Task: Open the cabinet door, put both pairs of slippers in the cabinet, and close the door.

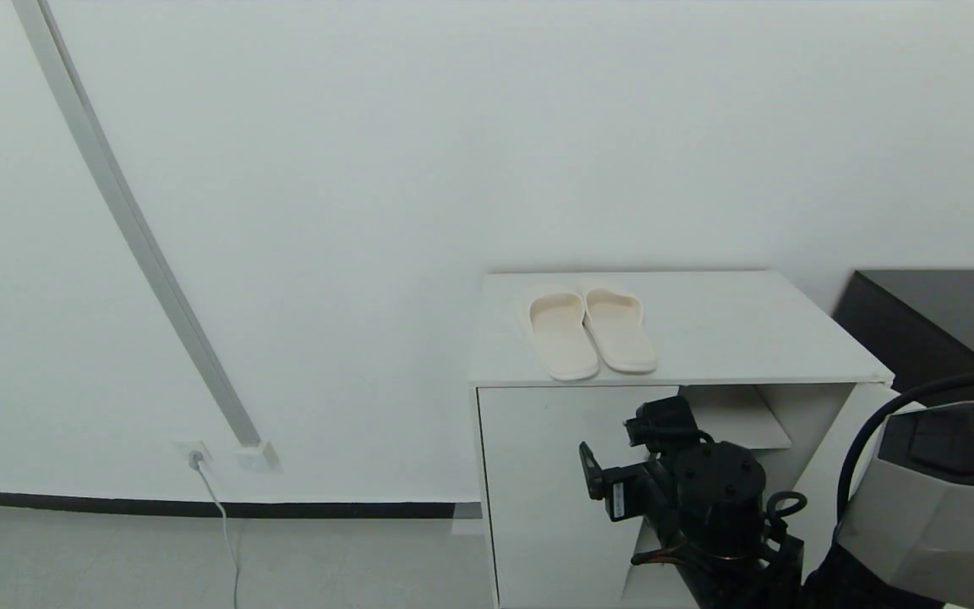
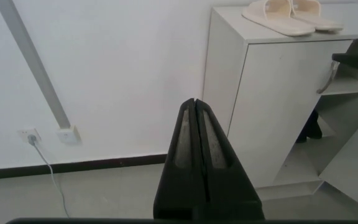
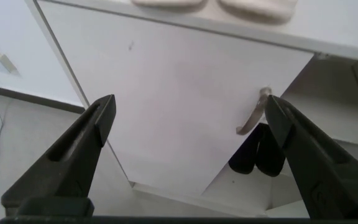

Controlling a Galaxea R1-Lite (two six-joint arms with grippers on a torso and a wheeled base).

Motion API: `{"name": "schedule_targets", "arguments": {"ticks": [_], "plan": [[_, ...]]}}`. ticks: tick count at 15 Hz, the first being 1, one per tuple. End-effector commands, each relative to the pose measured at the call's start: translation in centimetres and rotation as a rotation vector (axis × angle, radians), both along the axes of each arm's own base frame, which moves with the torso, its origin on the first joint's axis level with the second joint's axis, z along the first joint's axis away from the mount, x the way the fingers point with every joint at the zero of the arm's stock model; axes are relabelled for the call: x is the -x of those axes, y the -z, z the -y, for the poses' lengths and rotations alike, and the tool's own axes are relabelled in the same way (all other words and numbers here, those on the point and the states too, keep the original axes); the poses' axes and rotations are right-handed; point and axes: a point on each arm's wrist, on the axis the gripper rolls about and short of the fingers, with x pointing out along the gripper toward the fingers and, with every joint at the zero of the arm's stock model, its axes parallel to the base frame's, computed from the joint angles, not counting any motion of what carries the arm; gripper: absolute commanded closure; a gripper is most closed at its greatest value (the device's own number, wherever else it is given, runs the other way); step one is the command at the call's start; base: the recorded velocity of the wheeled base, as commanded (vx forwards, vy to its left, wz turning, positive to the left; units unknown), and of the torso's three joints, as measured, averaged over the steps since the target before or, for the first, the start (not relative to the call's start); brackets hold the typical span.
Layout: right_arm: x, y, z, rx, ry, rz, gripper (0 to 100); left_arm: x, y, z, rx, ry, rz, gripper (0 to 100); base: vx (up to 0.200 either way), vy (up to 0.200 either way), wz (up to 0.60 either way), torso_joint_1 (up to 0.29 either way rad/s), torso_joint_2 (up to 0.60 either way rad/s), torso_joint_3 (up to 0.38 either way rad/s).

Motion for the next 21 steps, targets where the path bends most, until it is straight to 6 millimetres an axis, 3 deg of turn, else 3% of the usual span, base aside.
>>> {"name": "schedule_targets", "arguments": {"ticks": [1,12,15,18,21], "plan": [[0.0,-0.1,0.0,-0.001,-0.002,0.004,0,0.0,0.0,0.0,0.0,0.0,0.0,100,0.0,0.0,0.0,0.198,-0.43,-0.232],[-1.5,-1.4,0.5,-0.026,-0.009,0.078,0,0.0,0.0,0.0,-0.006,0.002,-0.001,100,0.0,0.0,0.0,0.129,-0.27,-0.148],[-3.1,-4.7,-0.8,-0.03,-0.004,0.087,0,0.0,0.0,0.0,-0.007,0.002,-0.001,100,0.0,0.0,0.0,0.0,0.0,0.0],[-4.3,-10.0,-1.9,-0.04,0.023,-0.052,0,0.0,0.0,0.0,-0.007,0.002,-0.001,100,0.0,0.0,0.0,0.0,0.0,0.0],[-3.6,-13.1,-2.5,-0.075,0.054,-0.174,0,0.0,0.0,0.0,-0.006,0.002,-0.003,100,0.0,0.0,0.0,0.0,0.0,0.0]]}}
